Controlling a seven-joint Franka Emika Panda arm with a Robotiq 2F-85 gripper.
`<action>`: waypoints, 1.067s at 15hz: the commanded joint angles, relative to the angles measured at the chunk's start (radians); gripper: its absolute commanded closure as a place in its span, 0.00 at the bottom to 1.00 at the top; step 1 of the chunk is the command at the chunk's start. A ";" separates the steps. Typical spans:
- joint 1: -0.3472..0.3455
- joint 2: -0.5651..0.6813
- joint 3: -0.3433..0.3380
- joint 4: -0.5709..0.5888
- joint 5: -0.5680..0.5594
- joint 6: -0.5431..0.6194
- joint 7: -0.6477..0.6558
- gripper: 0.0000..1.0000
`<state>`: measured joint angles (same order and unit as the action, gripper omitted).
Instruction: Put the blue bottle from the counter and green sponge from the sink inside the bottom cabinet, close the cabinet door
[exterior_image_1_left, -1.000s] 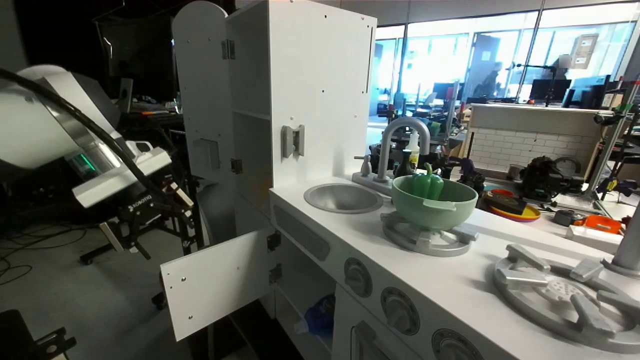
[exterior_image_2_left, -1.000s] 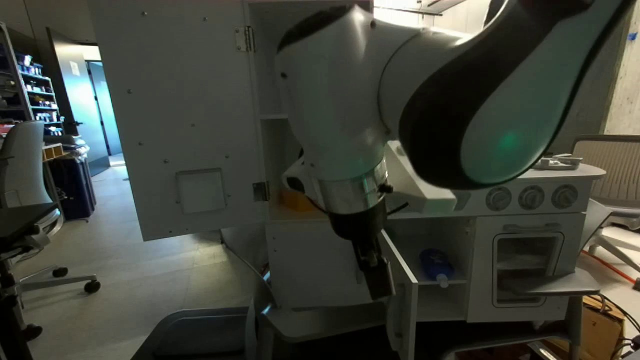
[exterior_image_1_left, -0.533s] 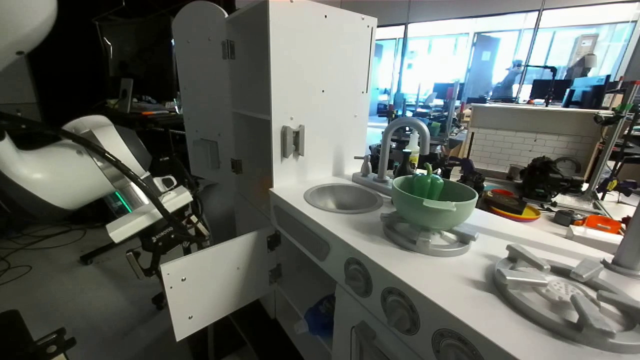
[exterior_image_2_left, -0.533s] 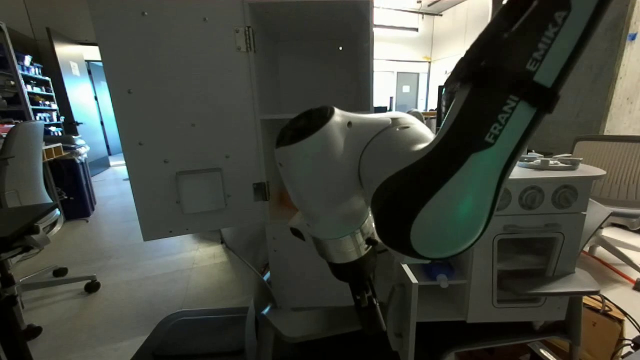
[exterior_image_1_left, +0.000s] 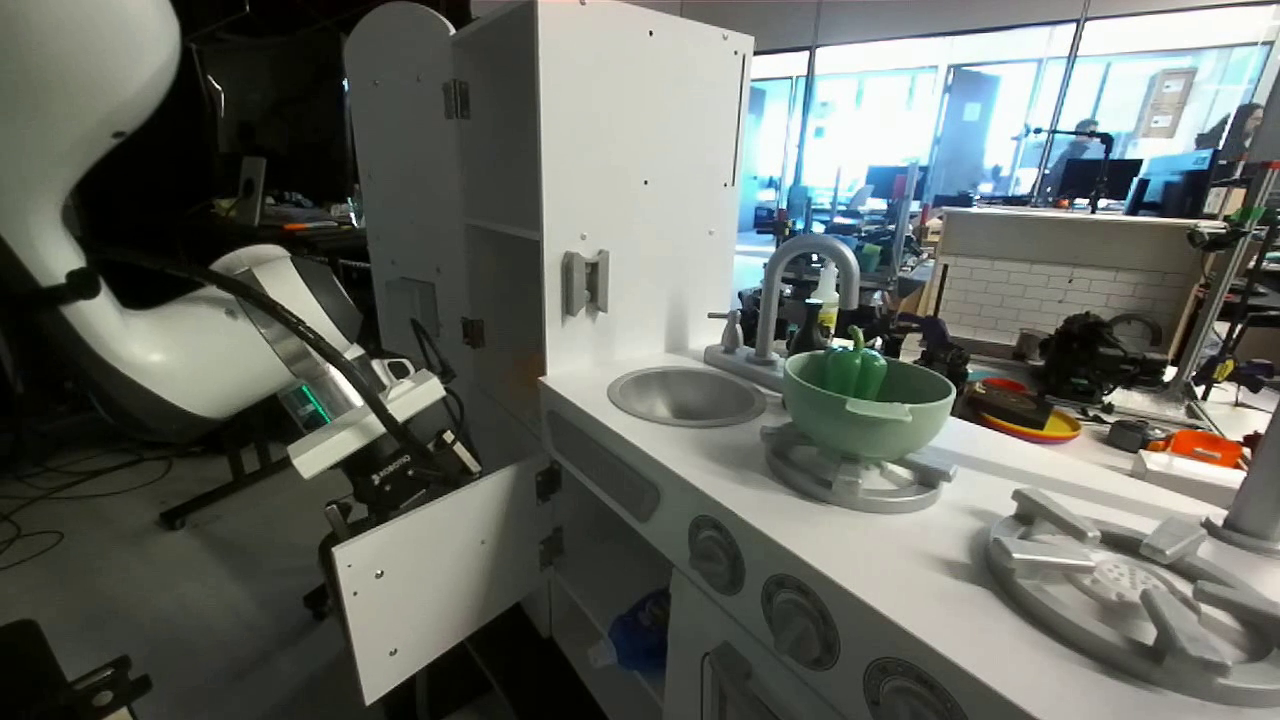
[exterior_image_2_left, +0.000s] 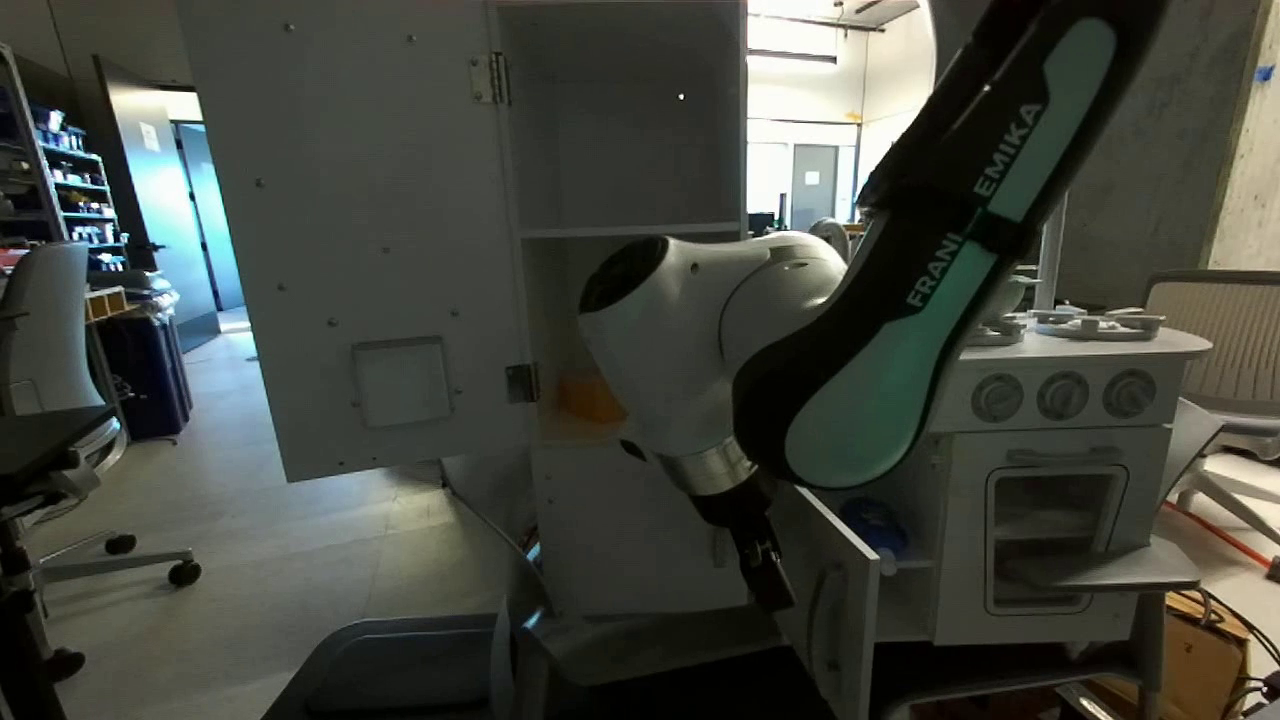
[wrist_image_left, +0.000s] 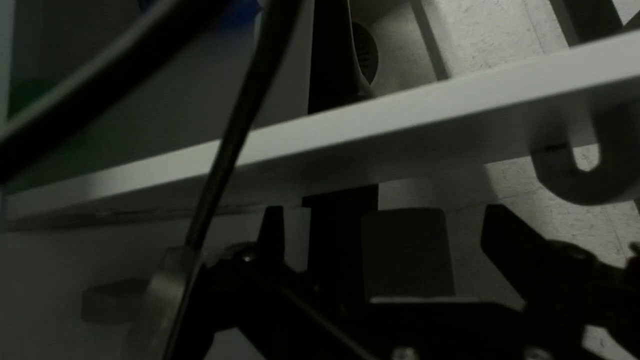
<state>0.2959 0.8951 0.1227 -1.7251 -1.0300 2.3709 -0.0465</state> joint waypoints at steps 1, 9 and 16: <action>-0.017 -0.017 -0.004 0.011 0.038 -0.081 -0.075 0.00; -0.051 0.024 -0.021 0.074 0.047 -0.203 -0.144 0.00; -0.100 0.057 -0.080 0.124 0.033 -0.268 -0.136 0.00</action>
<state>0.2242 0.9235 0.0626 -1.6481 -1.0102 2.1361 -0.1647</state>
